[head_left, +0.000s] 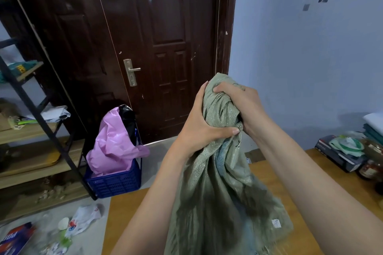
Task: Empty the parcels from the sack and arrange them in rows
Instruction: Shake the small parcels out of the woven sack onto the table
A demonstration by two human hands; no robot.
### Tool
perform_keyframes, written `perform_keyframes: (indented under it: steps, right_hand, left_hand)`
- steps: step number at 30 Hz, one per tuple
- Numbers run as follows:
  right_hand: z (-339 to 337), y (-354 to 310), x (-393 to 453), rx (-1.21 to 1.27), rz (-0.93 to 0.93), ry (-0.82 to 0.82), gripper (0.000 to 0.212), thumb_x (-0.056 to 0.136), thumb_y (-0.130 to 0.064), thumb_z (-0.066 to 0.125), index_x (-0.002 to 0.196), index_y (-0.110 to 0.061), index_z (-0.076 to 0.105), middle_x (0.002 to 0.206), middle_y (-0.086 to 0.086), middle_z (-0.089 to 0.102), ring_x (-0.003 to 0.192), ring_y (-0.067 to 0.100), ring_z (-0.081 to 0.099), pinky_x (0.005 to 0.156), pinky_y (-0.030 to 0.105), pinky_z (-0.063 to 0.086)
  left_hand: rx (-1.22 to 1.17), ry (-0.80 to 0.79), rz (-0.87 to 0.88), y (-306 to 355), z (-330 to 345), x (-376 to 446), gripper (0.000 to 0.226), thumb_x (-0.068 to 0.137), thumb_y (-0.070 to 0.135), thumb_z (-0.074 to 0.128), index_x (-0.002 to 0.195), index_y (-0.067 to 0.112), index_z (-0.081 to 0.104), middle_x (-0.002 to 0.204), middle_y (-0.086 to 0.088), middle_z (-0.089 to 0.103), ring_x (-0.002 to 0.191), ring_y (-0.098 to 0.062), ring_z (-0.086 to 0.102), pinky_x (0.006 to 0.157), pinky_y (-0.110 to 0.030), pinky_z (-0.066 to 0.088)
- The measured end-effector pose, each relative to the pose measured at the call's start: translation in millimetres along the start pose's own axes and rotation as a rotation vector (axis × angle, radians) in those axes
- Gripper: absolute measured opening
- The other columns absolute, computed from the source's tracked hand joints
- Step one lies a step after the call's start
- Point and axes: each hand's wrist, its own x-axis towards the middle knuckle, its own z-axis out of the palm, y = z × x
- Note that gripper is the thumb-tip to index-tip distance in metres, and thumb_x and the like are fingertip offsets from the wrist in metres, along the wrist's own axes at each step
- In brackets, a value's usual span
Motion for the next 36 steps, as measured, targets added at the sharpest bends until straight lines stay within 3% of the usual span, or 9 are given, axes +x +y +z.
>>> perform_keyframes:
  steps: [7, 11, 14, 18, 22, 24, 28, 32, 36]
  right_hand:
    - [-7, 9, 2, 0.007, 0.065, -0.003, 0.022, 0.071, -0.022, 0.08, 0.088, -0.009, 0.075, 0.082, 0.009, 0.078, 0.074, 0.021, 0.076, 0.069, 0.037, 0.063]
    - [-11, 9, 4, 0.016, 0.074, -0.017, 0.023, 0.073, -0.022, 0.08, 0.09, -0.008, 0.074, 0.082, 0.009, 0.078, 0.07, 0.02, 0.076, 0.064, 0.033, 0.062]
    - [-13, 11, 4, 0.047, 0.09, -0.025, 0.02, 0.074, -0.022, 0.08, 0.087, -0.009, 0.074, 0.077, 0.006, 0.077, 0.063, 0.017, 0.074, 0.058, 0.027, 0.06]
    - [-14, 18, 5, 0.103, 0.142, -0.039, 0.033, 0.071, -0.026, 0.08, 0.097, -0.006, 0.075, 0.09, 0.012, 0.077, 0.078, 0.024, 0.075, 0.074, 0.037, 0.06]
    - [-15, 28, 7, 0.23, 0.197, -0.127, 0.041, 0.073, -0.031, 0.075, 0.104, -0.004, 0.075, 0.101, 0.016, 0.075, 0.092, 0.033, 0.073, 0.083, 0.043, 0.059]
    - [-16, 32, 7, 0.313, 0.206, -0.209, 0.026, 0.085, -0.028, 0.065, 0.093, -0.006, 0.077, 0.094, 0.015, 0.073, 0.084, 0.027, 0.072, 0.076, 0.037, 0.059]
    - [-18, 42, 8, 0.406, 0.257, -0.253, 0.03, 0.092, -0.025, 0.058, 0.075, -0.009, 0.078, 0.082, 0.012, 0.073, 0.069, 0.022, 0.073, 0.065, 0.032, 0.06]
    - [-21, 53, 9, 0.389, 0.323, -0.239, 0.025, 0.09, -0.031, 0.063, 0.09, -0.009, 0.074, 0.088, 0.012, 0.074, 0.074, 0.023, 0.073, 0.069, 0.033, 0.06]
    - [-29, 67, 15, 0.223, 0.337, -0.231, 0.034, 0.089, -0.042, 0.064, 0.102, -0.013, 0.074, 0.098, 0.01, 0.076, 0.083, 0.024, 0.073, 0.076, 0.035, 0.059]
  left_hand:
    - [-0.006, -0.015, -0.032, -1, 5, -3, 0.118, 0.062, 0.0, 0.091, 0.154, 0.028, 0.022, 0.142, 0.006, 0.052, 0.128, -0.005, 0.054, 0.11, -0.037, 0.044]
    - [0.02, -0.023, -0.062, -3, 3, -7, 0.129, 0.062, 0.01, 0.093, 0.156, 0.037, 0.009, 0.147, 0.013, 0.044, 0.131, 0.002, 0.048, 0.112, -0.03, 0.04]
    - [0.028, -0.108, -0.077, -7, 0, -11, 0.138, 0.064, 0.001, 0.09, 0.156, 0.038, -0.007, 0.149, 0.017, 0.038, 0.133, 0.006, 0.044, 0.111, -0.022, 0.038]
    - [0.057, -0.181, -0.093, -15, -1, -17, 0.148, 0.061, 0.001, 0.091, 0.152, 0.043, -0.018, 0.156, 0.017, 0.026, 0.138, 0.006, 0.036, 0.115, -0.026, 0.033]
    - [0.047, -0.084, -0.073, -18, 3, -18, 0.145, 0.057, 0.004, 0.094, 0.153, 0.046, -0.006, 0.156, 0.014, 0.029, 0.137, 0.004, 0.04, 0.113, -0.026, 0.037]
    - [0.032, -0.017, -0.053, -19, 5, -17, 0.139, 0.056, 0.003, 0.094, 0.154, 0.042, 0.003, 0.15, 0.015, 0.037, 0.133, 0.002, 0.045, 0.111, -0.026, 0.04]
    - [0.03, 0.076, -0.02, -22, 9, -14, 0.118, 0.054, 0.0, 0.094, 0.146, 0.032, 0.028, 0.14, 0.006, 0.048, 0.125, -0.004, 0.054, 0.104, -0.026, 0.047]
    - [0.043, 0.112, -0.034, -25, 12, -10, 0.103, 0.054, -0.001, 0.094, 0.137, 0.027, 0.039, 0.13, 0.004, 0.056, 0.117, -0.006, 0.06, 0.097, -0.025, 0.051]
    - [0.1, 0.135, -0.058, -30, 6, -7, 0.094, 0.054, 0.005, 0.095, 0.132, 0.024, 0.045, 0.125, 0.006, 0.06, 0.114, -0.006, 0.061, 0.095, -0.025, 0.052]
